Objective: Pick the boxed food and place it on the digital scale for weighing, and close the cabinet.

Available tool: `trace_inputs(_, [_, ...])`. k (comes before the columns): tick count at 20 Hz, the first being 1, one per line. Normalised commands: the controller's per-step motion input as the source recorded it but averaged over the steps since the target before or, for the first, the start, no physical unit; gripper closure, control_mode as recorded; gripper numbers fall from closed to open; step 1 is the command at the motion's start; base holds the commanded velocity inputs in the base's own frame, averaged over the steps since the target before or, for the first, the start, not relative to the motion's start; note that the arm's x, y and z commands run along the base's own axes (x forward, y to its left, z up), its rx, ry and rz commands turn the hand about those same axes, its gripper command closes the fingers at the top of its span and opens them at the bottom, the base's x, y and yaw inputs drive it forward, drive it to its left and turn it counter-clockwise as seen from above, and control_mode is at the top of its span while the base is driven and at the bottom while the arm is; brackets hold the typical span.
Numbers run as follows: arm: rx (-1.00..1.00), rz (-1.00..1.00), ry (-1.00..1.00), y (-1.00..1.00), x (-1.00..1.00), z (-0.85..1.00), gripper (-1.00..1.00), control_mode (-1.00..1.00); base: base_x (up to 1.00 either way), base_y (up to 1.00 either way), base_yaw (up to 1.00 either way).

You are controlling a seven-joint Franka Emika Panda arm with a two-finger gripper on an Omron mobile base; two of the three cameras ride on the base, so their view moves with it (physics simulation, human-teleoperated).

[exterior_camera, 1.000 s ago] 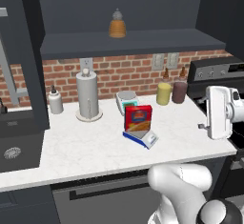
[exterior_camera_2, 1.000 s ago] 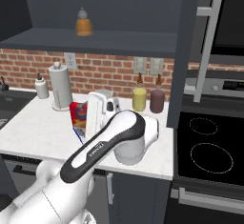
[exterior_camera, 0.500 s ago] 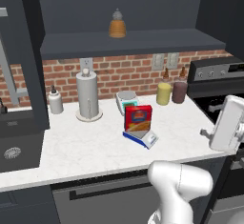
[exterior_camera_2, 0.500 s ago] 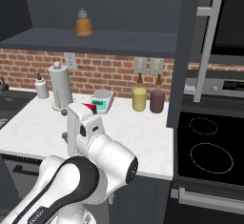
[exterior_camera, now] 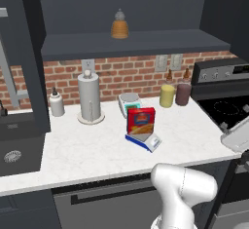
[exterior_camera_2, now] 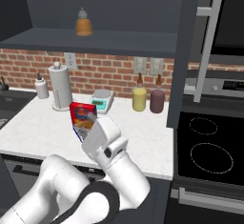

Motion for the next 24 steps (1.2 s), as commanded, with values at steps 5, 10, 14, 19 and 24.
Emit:
trace_inputs(5, [0.24, 0.0, -0.41, -0.37, 0.0, 0.0, -1.0, -1.0, 0.0, 0.0, 0.0])
trace_inputs(10, [0.12, 0.0, -0.11, -0.49, 0.1, 0.0, -1.0, -1.0, 0.0, 0.0, 0.0])
trace_inputs(14, [0.18, 0.0, 0.03, -0.66, 0.01, 0.0, -1.0, -1.0, 0.0, 0.0, 0.0])
trace_inputs(19, [0.2, -0.03, 0.16, -0.6, 0.0, 0.0, -1.0, -1.0, 0.0, 0.0, 0.0])
trace_inputs(24, [0.13, -0.08, 0.17, -0.38, 0.05, 0.0, -1.0, -1.0, 0.0, 0.0, 0.0])
